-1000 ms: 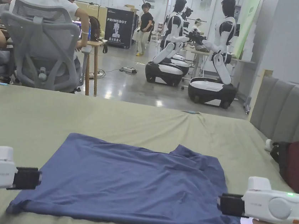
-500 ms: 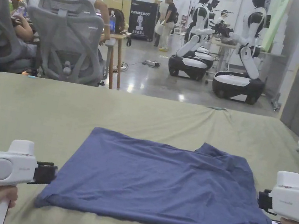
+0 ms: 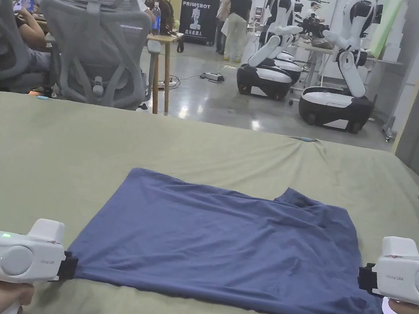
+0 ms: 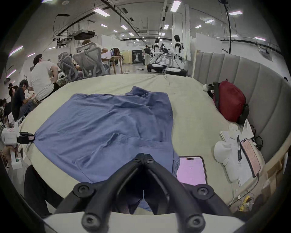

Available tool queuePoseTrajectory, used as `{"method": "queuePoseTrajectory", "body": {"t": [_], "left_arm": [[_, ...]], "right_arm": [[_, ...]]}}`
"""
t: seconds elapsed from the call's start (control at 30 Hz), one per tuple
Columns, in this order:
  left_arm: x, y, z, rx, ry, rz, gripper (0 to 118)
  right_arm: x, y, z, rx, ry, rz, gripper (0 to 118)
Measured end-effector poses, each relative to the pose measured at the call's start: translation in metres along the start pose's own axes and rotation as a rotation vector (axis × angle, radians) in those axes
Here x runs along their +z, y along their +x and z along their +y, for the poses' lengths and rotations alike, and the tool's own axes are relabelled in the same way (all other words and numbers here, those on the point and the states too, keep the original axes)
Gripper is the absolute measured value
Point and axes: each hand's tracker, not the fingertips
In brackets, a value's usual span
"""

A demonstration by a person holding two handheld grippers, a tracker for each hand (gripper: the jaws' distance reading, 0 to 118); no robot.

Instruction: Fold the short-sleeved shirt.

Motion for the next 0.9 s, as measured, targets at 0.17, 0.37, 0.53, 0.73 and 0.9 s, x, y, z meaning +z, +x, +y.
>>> {"method": "queuePoseTrajectory", "body": {"t": [0.17, 0.37, 0.53, 0.73, 0.9], "left_arm": [[0.006, 0.007, 0.009, -0.020, -0.001, -0.011, 5], [0.015, 0.006, 0.014, -0.017, 0.016, -0.018, 5], [0.013, 0.005, 0.014, 0.000, 0.014, -0.020, 5], [0.014, 0.006, 0.011, -0.001, 0.013, -0.023, 5], [0.015, 0.007, 0.010, 0.003, 0.020, -0.024, 5]], "right_arm": [[0.003, 0.005, -0.003, -0.011, -0.013, -0.006, 4], [-0.016, 0.012, -0.021, 0.047, -0.087, -0.037, 104], [-0.031, 0.017, -0.033, 0.036, -0.203, -0.034, 83], [-0.045, 0.014, -0.042, 0.036, -0.245, -0.007, 36], [-0.041, 0.009, -0.034, 0.067, -0.232, 0.010, 8]]}}
